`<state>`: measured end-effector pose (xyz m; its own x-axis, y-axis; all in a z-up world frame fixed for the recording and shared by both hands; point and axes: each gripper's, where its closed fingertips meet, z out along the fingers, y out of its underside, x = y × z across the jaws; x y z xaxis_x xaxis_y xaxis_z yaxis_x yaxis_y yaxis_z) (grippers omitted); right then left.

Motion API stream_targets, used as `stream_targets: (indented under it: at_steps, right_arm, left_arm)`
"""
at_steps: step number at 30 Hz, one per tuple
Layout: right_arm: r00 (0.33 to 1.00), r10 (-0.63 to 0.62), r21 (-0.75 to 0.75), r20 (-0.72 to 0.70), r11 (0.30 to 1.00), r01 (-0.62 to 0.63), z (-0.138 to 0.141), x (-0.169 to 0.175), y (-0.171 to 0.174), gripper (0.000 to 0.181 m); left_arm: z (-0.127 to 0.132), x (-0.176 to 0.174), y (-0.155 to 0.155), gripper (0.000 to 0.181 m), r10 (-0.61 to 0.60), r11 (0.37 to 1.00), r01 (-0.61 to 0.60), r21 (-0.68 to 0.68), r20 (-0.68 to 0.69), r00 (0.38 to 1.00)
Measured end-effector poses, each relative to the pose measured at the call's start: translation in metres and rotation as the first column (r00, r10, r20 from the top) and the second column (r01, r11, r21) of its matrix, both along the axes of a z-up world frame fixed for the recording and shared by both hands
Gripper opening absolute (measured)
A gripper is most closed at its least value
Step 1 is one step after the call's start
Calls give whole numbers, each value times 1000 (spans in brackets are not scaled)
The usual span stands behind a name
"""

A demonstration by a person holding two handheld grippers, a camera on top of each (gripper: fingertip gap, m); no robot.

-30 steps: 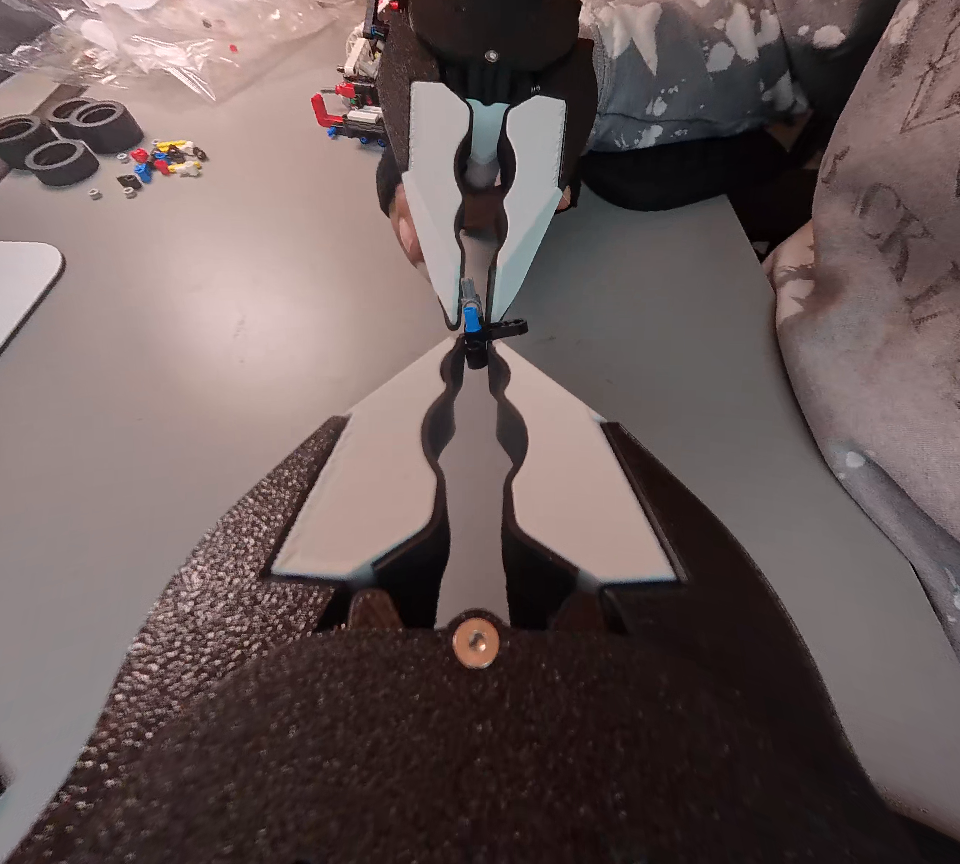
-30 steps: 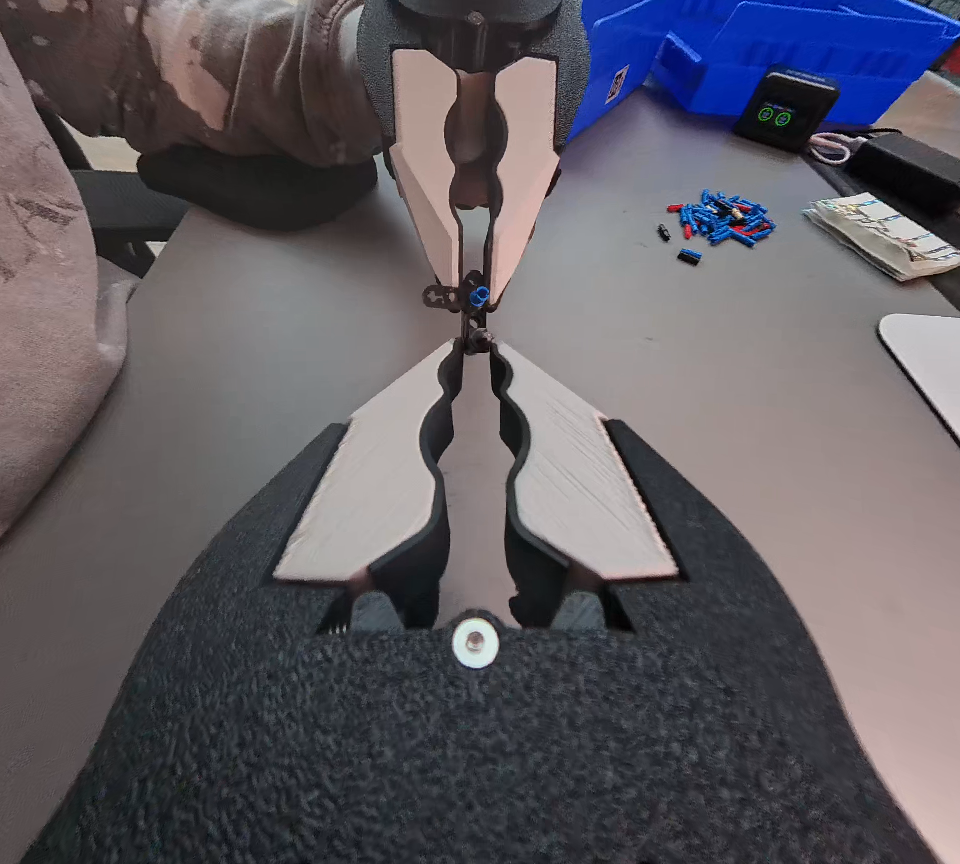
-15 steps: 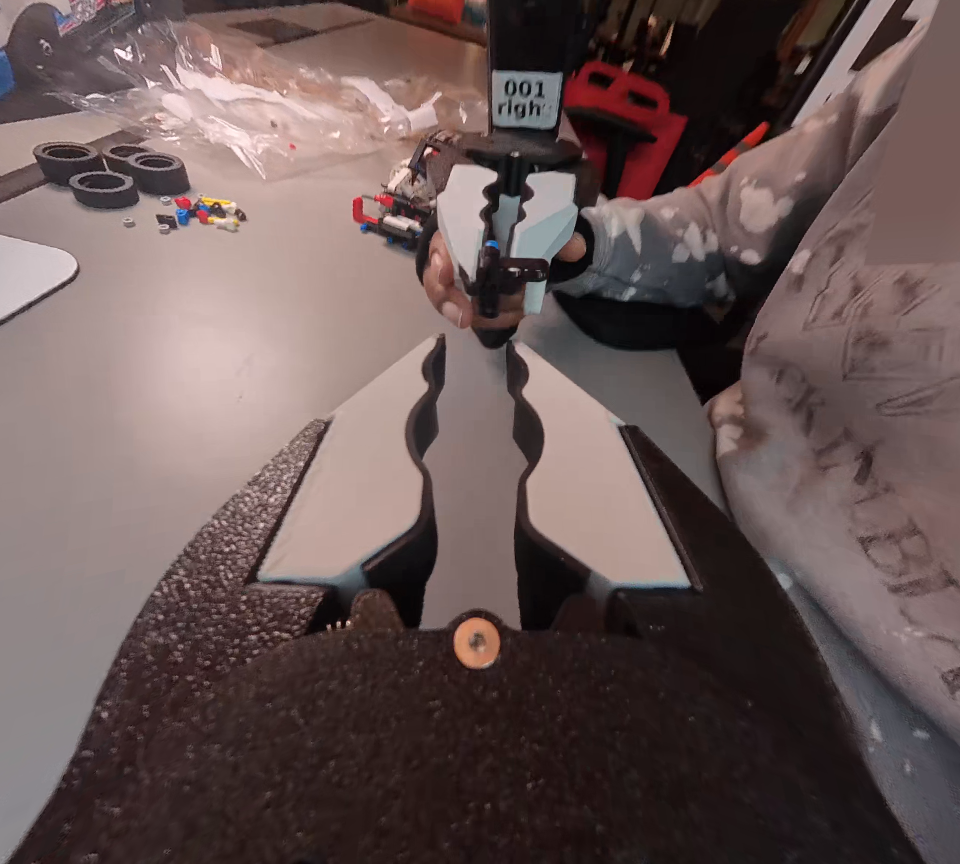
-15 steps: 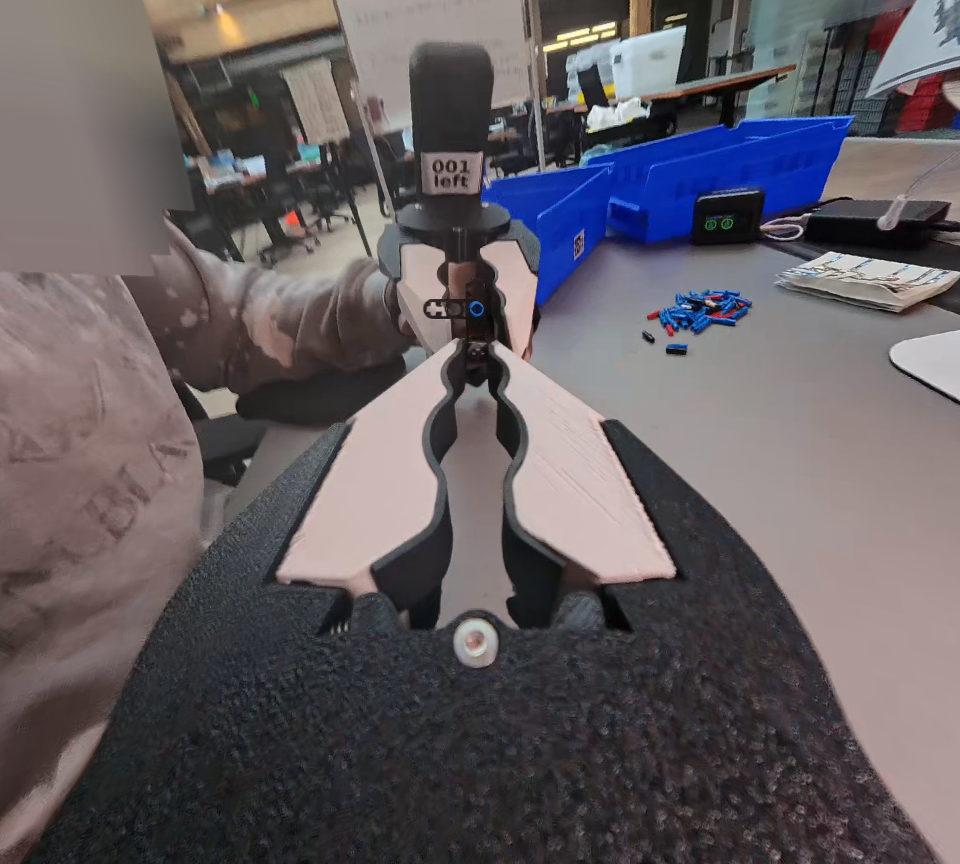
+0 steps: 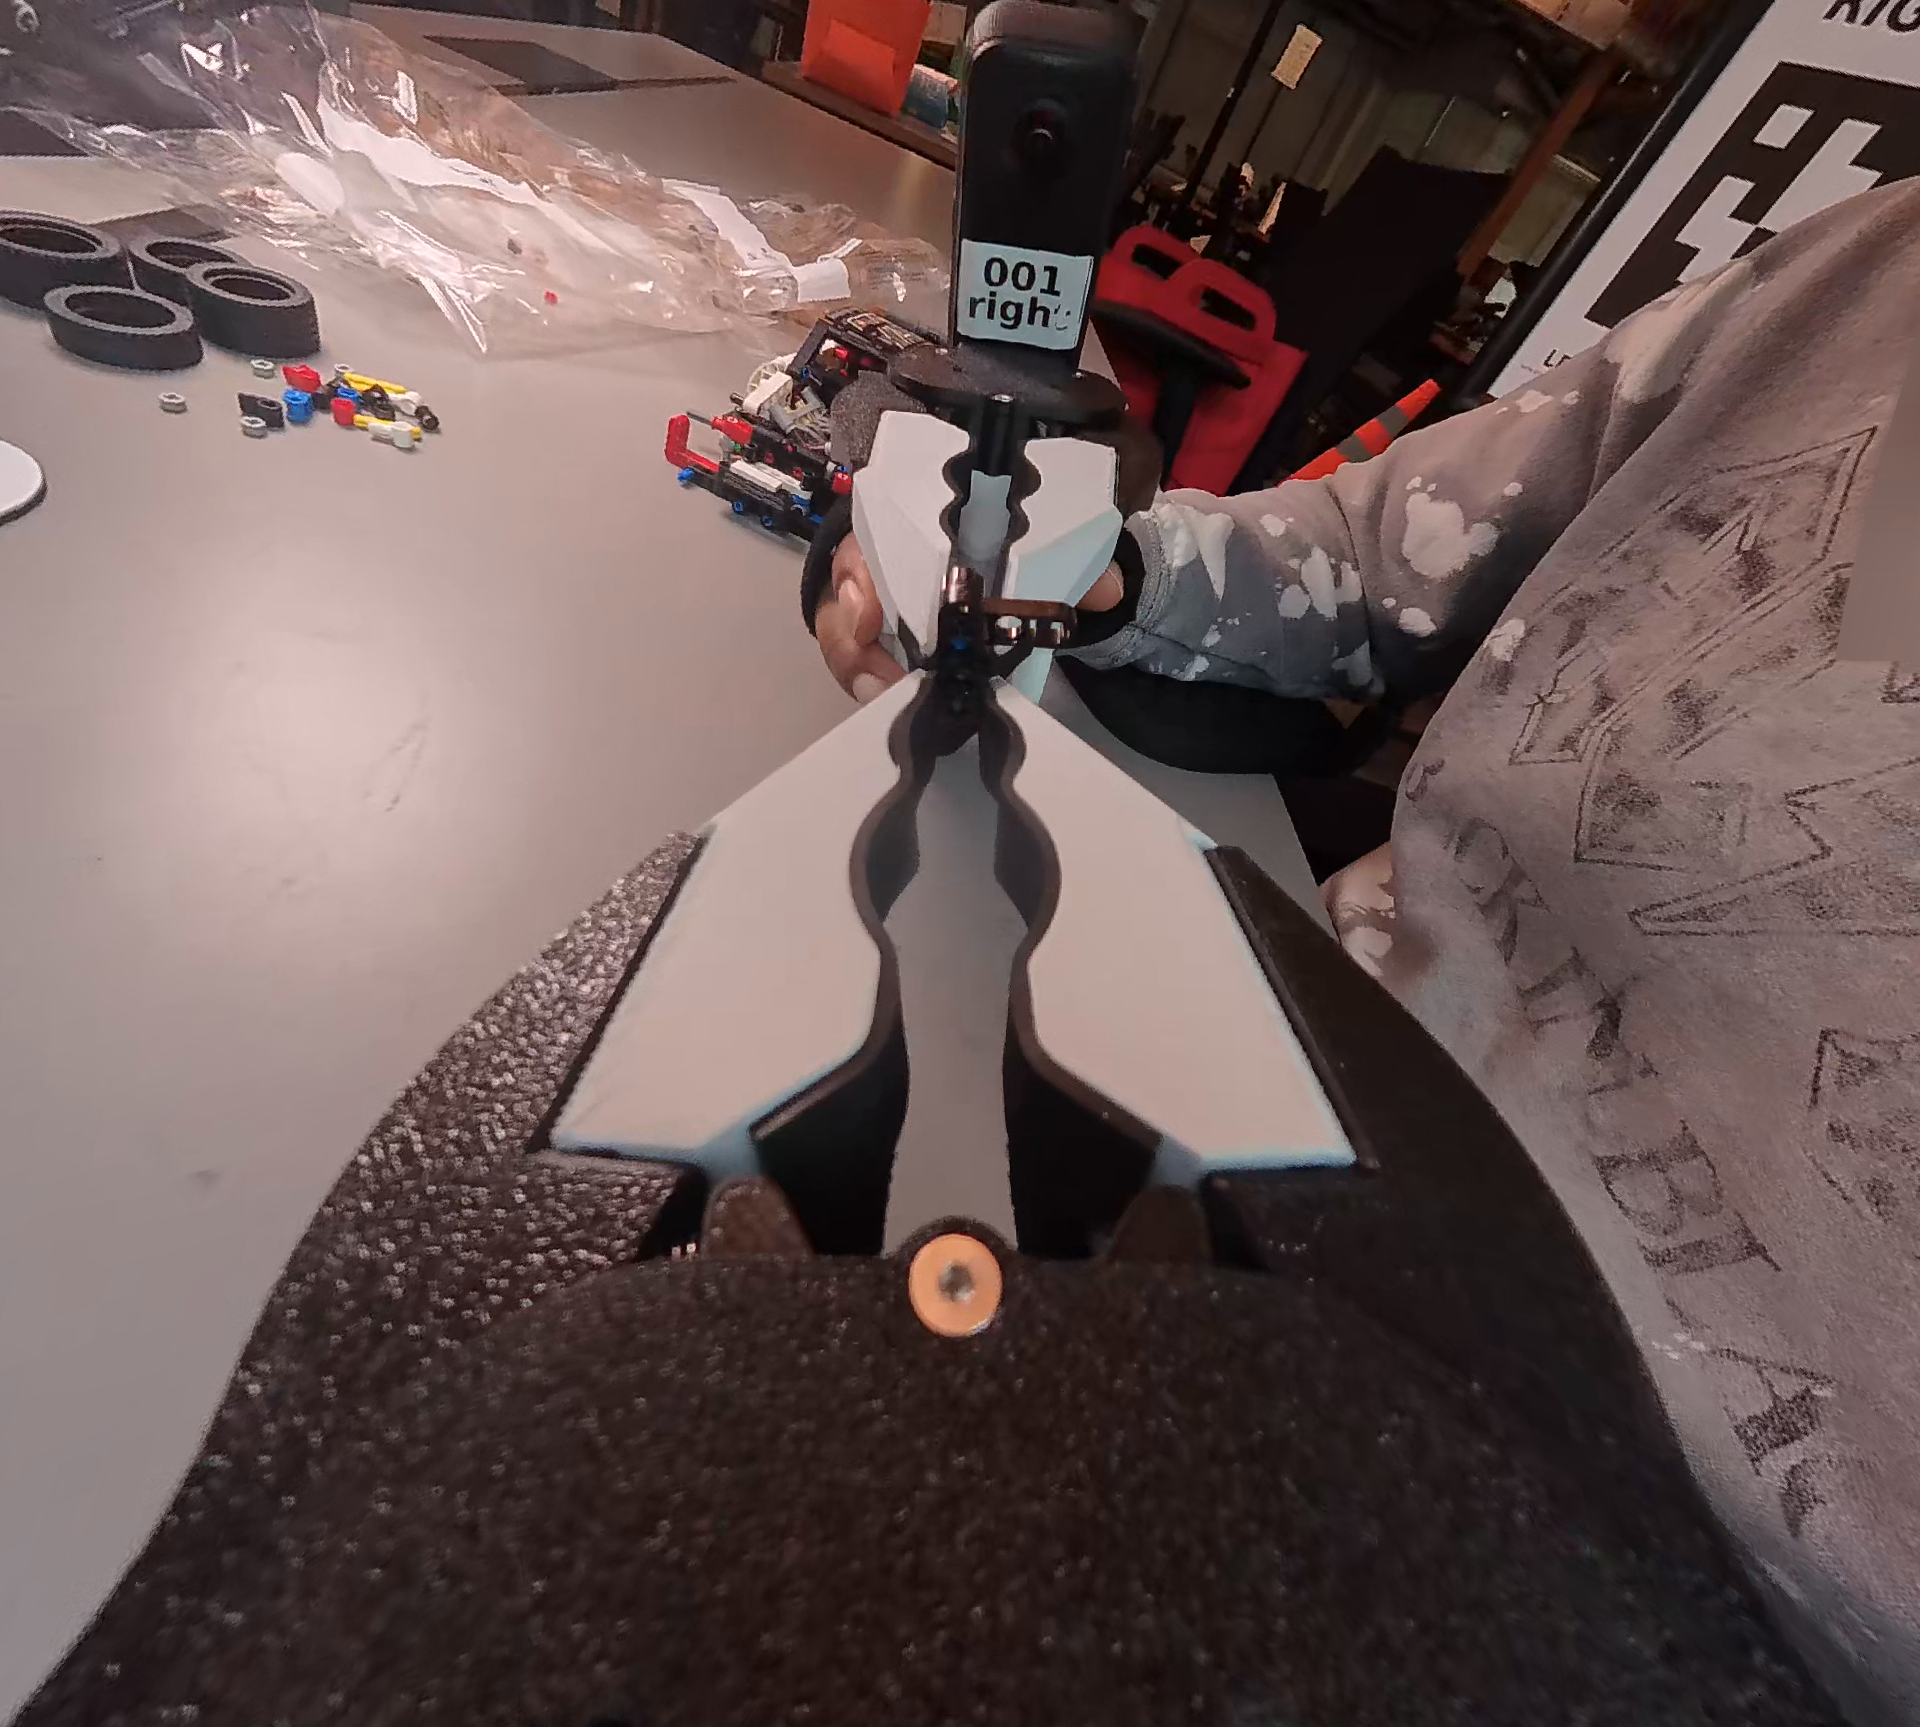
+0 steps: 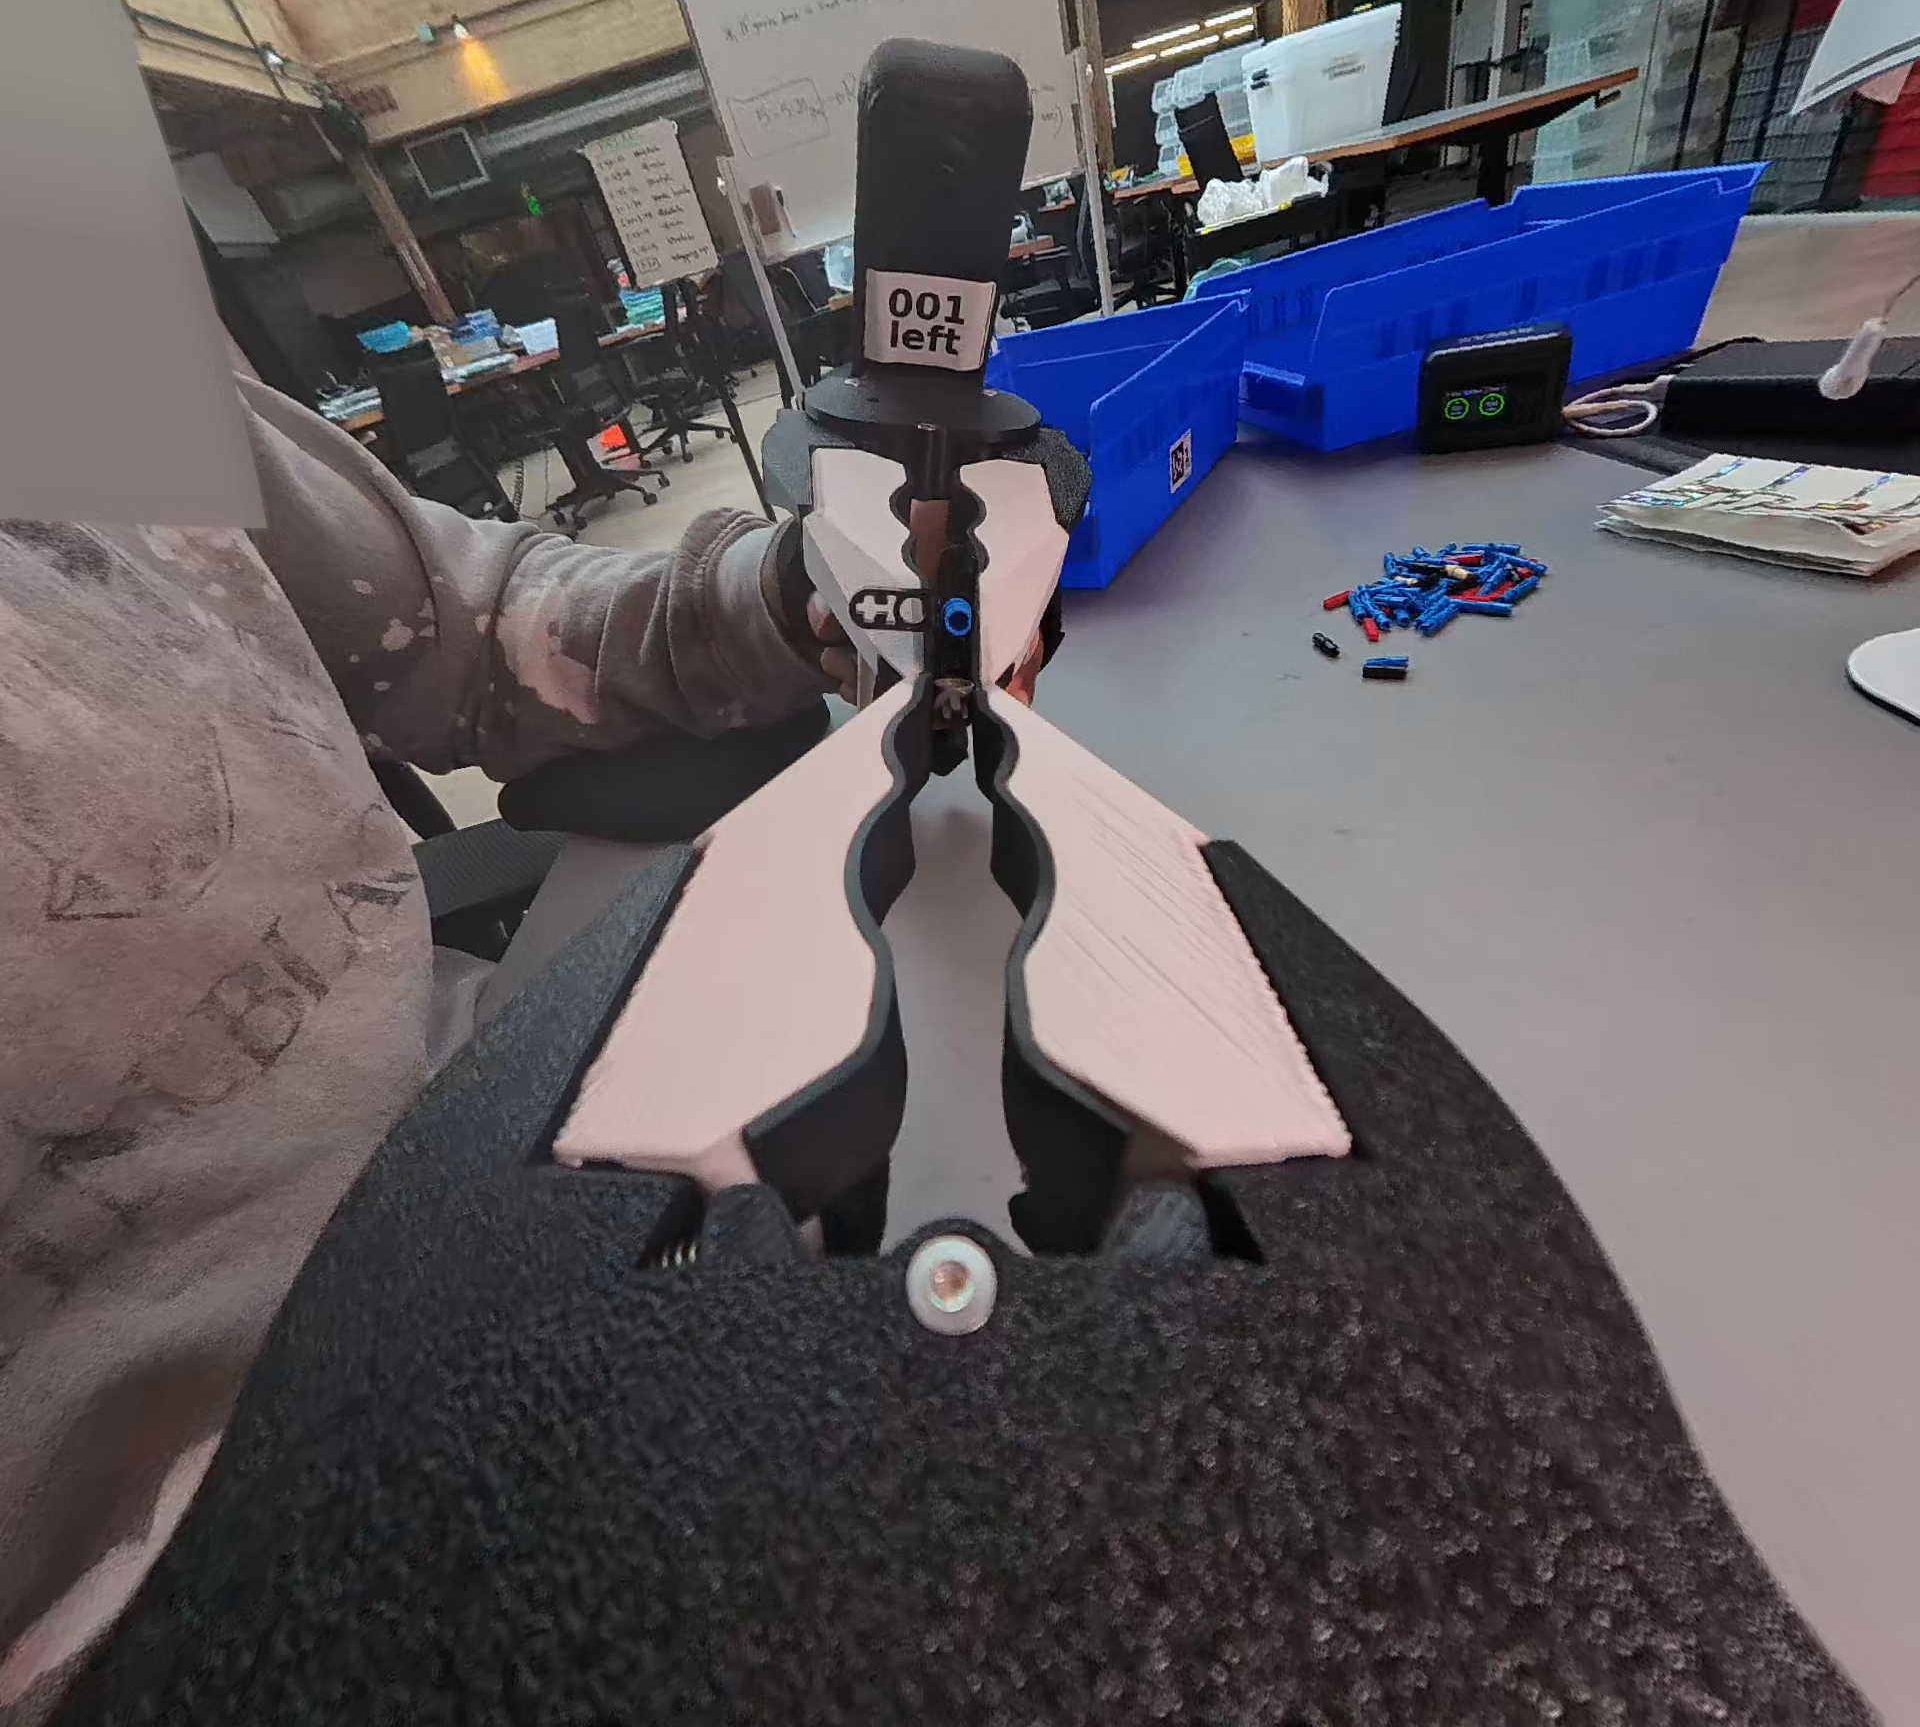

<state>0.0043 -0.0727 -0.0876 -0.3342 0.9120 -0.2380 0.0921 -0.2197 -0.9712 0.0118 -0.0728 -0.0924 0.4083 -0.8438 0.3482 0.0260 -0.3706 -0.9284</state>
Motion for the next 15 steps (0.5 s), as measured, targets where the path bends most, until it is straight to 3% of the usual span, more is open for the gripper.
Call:
stream_targets:
  at_steps: [7, 9, 10, 12, 15]
  right_arm:
    - [999, 42, 19, -17, 999, -42, 9, 8, 2, 6]
    - [995, -43, -44, -89, 998, 39, 30, 28, 34, 5]
    - [993, -88, -1, -84, 996, 88, 31, 35, 46, 6]
    - [993, -104, 58, -57, 993, 107, 26, 31, 46, 6]
    - [999, -44, 58, -15, 997, 45, 14, 16, 25, 6]
  left_arm:
    - [5, -2, 0, 6, 6, 1000, -6, 2, -7, 1000]
    - [18, -34, 8, 5, 86, 996, -87, 5, 63, 994]
    - [20, -48, 11, 4, 120, 993, -120, 13, 49, 992]
    - [11, -53, 15, 5, 148, 989, -147, 28, -31, 989]
    - [-14, -33, 18, 6, 119, 992, -122, -22, -98, 988]
